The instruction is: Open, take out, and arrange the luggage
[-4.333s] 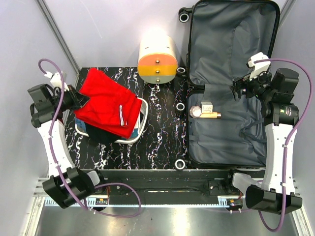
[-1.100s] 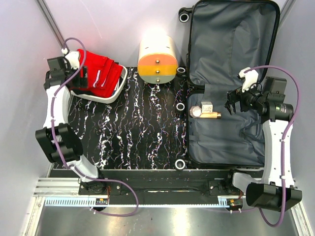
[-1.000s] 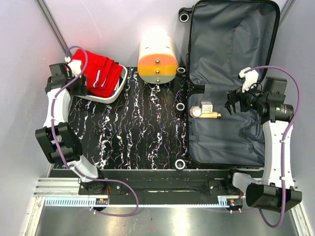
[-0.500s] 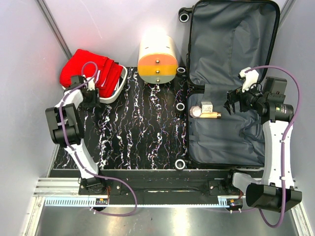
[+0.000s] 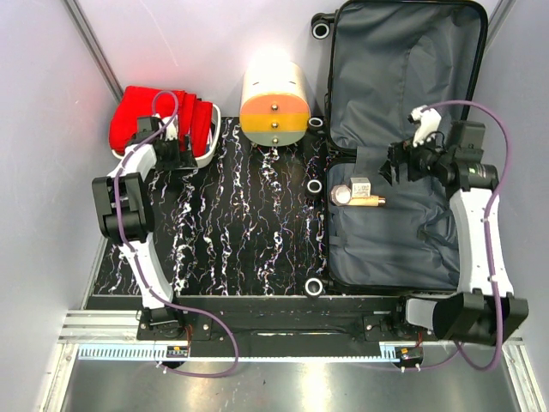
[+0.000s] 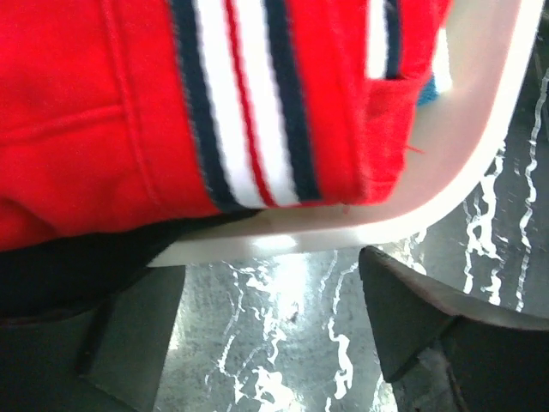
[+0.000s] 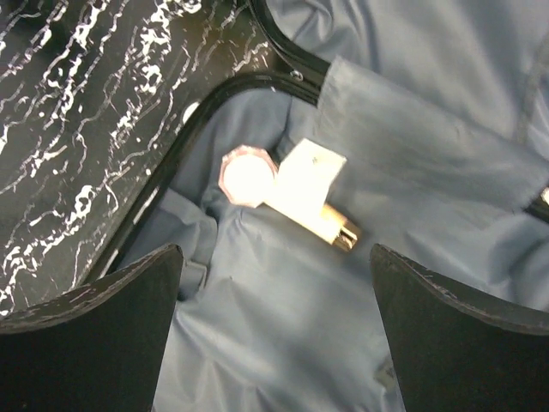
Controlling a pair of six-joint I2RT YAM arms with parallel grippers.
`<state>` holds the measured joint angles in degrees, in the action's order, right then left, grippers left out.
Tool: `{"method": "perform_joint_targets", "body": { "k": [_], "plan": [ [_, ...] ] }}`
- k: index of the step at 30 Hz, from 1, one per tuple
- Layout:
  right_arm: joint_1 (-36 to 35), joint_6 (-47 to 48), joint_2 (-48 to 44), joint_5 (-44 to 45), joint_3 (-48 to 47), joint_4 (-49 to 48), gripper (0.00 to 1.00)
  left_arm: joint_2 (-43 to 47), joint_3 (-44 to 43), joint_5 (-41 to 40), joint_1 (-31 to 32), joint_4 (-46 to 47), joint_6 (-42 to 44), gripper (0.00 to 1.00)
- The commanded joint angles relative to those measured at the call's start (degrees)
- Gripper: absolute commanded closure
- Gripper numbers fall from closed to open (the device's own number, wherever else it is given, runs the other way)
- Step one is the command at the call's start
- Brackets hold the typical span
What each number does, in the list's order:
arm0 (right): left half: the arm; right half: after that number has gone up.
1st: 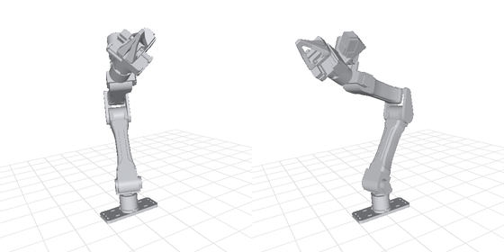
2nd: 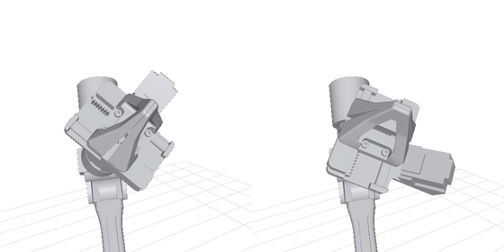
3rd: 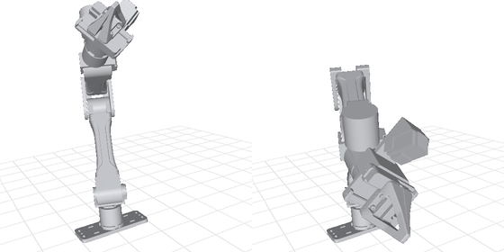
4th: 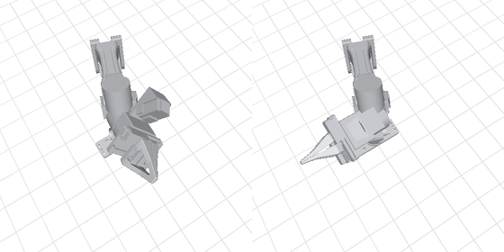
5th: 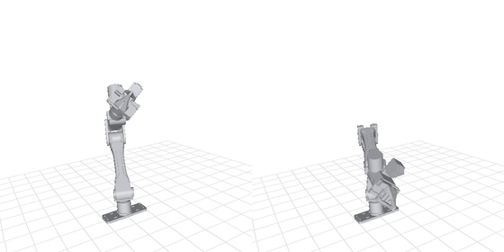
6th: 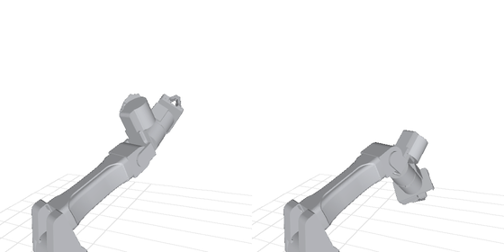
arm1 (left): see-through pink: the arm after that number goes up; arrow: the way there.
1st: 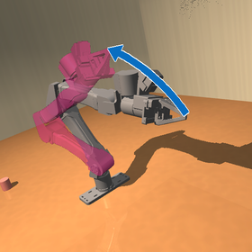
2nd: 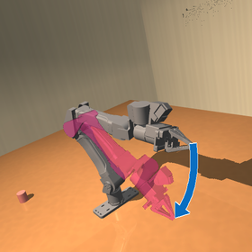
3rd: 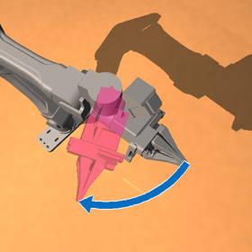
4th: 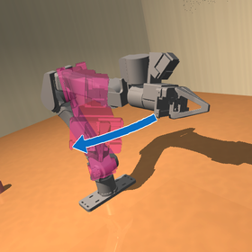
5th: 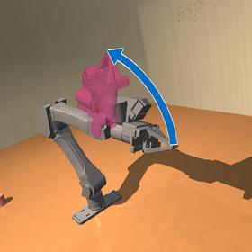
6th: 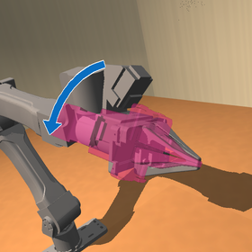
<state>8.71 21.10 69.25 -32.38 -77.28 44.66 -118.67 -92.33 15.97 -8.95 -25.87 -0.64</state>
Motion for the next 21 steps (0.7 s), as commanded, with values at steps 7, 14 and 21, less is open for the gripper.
{"method": "perform_joint_targets", "body": {
  "k": [7, 14, 21],
  "plan": [
    [-11.7, 1.4, 22.8, -5.7, -24.8, -14.6, 0.0, 26.7, 7.3, 22.1, 0.2, -9.8, 22.1, 0.01],
    [-22.5, 14.9, 40.3, -5.5, -41.6, -22.5, 0.0, 38.3, 15.1, 28.3, -0.2, -15.5, 21.5, 0.01],
    [-26.5, 15.3, 65.5, 7.5, -78.5, -18.4, 0.0, 43.2, 20.4, 29.4, -0.5, -15.4, 17.5, 0.01]
  ]
}}
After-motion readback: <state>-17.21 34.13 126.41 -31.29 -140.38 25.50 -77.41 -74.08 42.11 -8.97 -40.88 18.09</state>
